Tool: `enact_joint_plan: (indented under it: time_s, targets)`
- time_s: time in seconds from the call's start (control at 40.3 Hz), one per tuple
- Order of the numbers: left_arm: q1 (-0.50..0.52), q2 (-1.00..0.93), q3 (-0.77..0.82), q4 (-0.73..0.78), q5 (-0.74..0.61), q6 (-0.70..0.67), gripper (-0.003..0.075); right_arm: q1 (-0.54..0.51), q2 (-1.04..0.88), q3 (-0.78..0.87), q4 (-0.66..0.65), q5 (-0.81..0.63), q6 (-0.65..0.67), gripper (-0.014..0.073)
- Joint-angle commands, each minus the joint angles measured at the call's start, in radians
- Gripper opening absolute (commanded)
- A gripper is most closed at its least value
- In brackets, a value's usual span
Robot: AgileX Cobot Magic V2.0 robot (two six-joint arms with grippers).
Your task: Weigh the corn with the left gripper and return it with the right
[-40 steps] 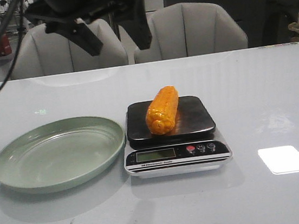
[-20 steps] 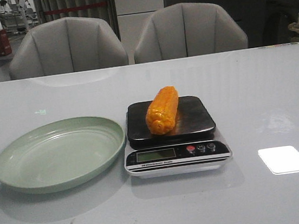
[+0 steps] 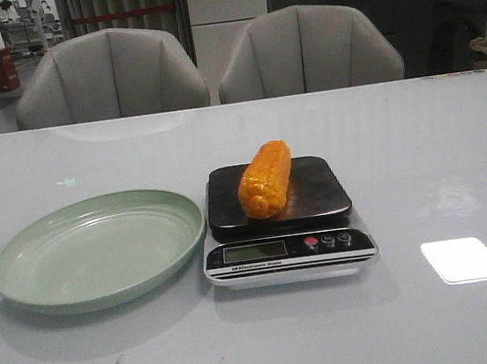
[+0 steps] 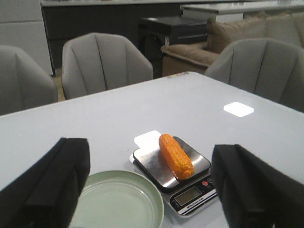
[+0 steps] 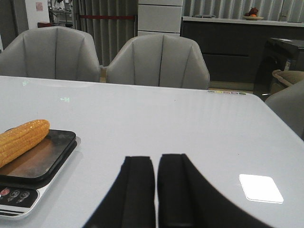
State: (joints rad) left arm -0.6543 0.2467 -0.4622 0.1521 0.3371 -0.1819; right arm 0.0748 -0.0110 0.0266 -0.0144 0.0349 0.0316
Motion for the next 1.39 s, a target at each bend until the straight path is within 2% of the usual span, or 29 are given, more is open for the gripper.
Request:
enact_joint_plan:
  time_s: [0.0,0.174,0.248,0.298,0.447,0.472,0.546,0.968,1.191,1.365]
  targets:
    - [-0.005,-0.095,0.014,0.006,-0.060,-0.005,0.0583,-0.004,-0.018,0.004,-0.010,-0.082,-0.002,0.0199]
    - [-0.005,-0.227,0.073,0.006,0.024,-0.005,0.0582,-0.004,-0.018,0.004,-0.010,-0.082,-0.002,0.0199]
    - [-0.005,-0.236,0.080,0.006,0.036,-0.005,0.0537,-0.004,-0.018,0.004,-0.010,-0.082,-0.002,0.0199]
    - [-0.005,-0.236,0.080,0.006,0.034,-0.005,0.0464,-0.004,-0.018,0.004,-0.010,-0.082,-0.002,0.0199]
    - [-0.005,-0.236,0.082,0.006,0.067,-0.005,0.0124,-0.004,-0.018,0.004,-0.010,-0.082,-0.002,0.0199]
    - [-0.005,-0.236,0.082,0.006,0.078,-0.005,0.0094,-0.004,-0.018,0.004,-0.010,-0.082,-0.002,0.0199]
    - [-0.005,-0.236,0.082,0.006,0.078,-0.005,0.0139,-0.004,-0.018,0.004,-0.010,-0.082,-0.002,0.0199]
    - [-0.005,-0.236,0.082,0.006,0.048,-0.005,0.0132,-0.004,-0.018,0.002,-0.010,-0.089,-0.002,0.0199]
    - [-0.005,-0.236,0.082,0.006,0.047,-0.005,0.0132,-0.001,-0.016,-0.016,-0.009,-0.293,0.000,0.0199]
    - [-0.005,-0.236,0.082,0.006,0.042,-0.005,0.0132,0.001,0.076,-0.175,-0.005,-0.155,0.011,0.0199]
